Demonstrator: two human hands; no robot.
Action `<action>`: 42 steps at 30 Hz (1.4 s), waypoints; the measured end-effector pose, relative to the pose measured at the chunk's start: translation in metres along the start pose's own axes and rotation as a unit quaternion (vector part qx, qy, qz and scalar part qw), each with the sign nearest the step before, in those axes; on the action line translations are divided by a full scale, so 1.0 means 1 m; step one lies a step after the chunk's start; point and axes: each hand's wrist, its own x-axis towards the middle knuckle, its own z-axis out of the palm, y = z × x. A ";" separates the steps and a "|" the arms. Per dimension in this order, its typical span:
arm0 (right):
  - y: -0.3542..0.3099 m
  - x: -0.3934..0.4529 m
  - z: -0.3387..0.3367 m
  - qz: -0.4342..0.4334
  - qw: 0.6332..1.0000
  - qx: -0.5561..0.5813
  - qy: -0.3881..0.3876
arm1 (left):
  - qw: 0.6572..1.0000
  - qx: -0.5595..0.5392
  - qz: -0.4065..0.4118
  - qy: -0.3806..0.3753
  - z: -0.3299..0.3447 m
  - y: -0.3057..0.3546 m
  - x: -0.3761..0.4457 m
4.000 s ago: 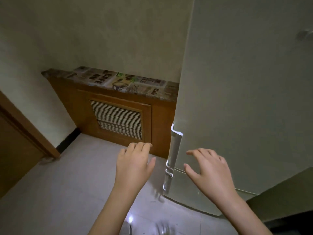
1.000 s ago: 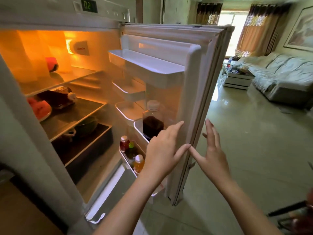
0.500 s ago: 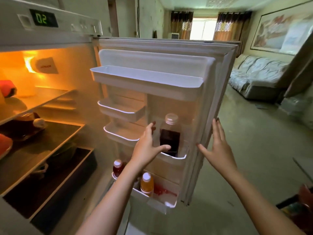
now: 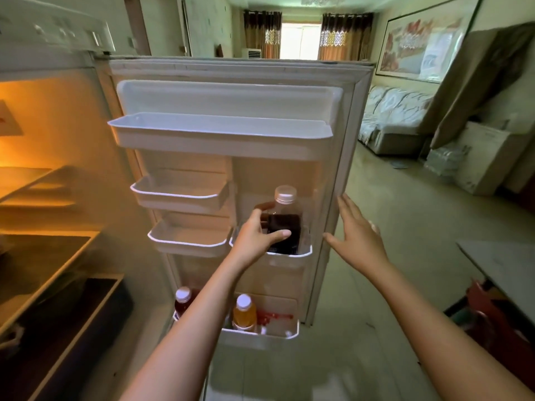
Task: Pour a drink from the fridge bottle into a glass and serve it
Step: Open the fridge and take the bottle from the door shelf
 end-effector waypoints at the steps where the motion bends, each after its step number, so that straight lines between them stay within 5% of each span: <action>1: 0.001 -0.002 0.000 0.005 1.000 -0.008 0.003 | 1.000 -0.005 0.002 0.007 0.001 0.002 0.000; 9: 0.012 -0.032 -0.010 0.023 0.996 -0.052 0.068 | 0.995 -0.039 0.058 0.065 0.012 0.016 -0.011; 19: 0.030 -0.105 -0.048 0.083 0.996 -0.043 -0.005 | 0.987 -0.066 0.141 0.034 0.029 0.072 -0.049; 28: 0.089 -0.178 -0.083 0.140 0.989 -0.021 -0.047 | 0.996 -0.050 0.072 -0.031 0.127 0.072 -0.098; 42: 0.239 -0.242 -0.105 0.140 0.980 -0.020 -0.137 | 0.999 -0.027 -0.030 0.034 0.279 0.067 -0.161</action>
